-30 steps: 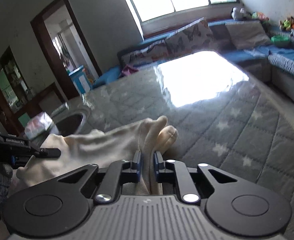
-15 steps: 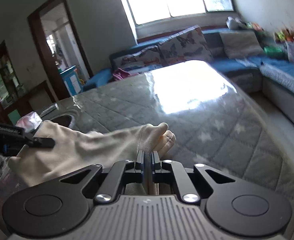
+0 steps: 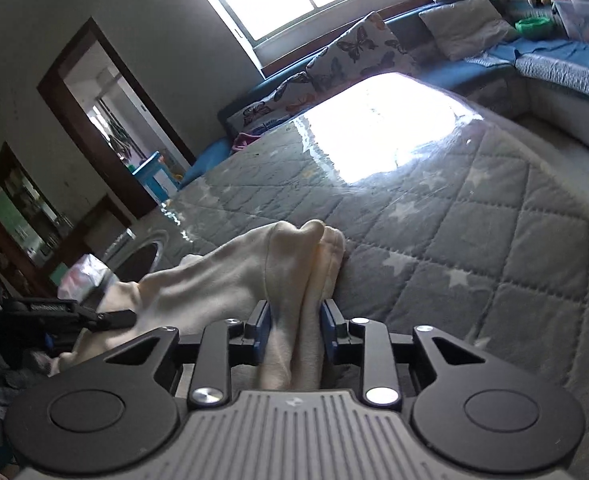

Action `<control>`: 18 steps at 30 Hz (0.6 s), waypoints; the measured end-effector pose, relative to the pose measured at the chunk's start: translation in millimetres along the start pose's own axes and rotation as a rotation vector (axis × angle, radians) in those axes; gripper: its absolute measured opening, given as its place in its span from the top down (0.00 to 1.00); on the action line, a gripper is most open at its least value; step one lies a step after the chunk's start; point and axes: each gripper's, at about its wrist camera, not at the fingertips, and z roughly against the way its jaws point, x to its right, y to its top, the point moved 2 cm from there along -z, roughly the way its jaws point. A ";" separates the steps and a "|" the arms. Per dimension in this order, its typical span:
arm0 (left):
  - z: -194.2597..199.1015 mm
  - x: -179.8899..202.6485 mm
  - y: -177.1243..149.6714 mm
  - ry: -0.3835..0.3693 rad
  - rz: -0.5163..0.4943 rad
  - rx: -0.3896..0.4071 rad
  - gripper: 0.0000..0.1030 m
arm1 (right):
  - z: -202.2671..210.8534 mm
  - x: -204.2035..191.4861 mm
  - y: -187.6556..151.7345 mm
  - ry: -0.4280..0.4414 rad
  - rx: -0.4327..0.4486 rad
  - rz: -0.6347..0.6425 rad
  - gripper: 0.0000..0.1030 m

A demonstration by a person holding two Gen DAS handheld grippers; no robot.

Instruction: Fold clothes

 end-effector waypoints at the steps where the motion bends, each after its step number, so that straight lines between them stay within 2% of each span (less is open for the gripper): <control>1: -0.3 0.1 0.1 0.001 0.000 0.000 0.85 | -2.5 -1.7 0.0 0.009 -0.002 0.004 0.74; 3: -0.9 0.1 0.4 0.003 0.001 0.001 0.85 | -6.9 -4.8 -0.1 0.028 -0.014 0.009 0.76; 6: 2.2 3.7 1.6 0.004 -0.013 0.008 0.85 | -7.7 -7.6 0.9 0.033 -0.026 0.004 0.84; 10: 8.7 15.2 6.7 -0.008 -0.056 0.026 0.85 | 4.0 -21.8 7.2 0.021 0.007 0.057 0.85; 18: 8.3 57.8 22.5 -0.041 -0.155 0.067 0.86 | 27.2 -45.3 44.8 -0.028 0.094 0.172 0.86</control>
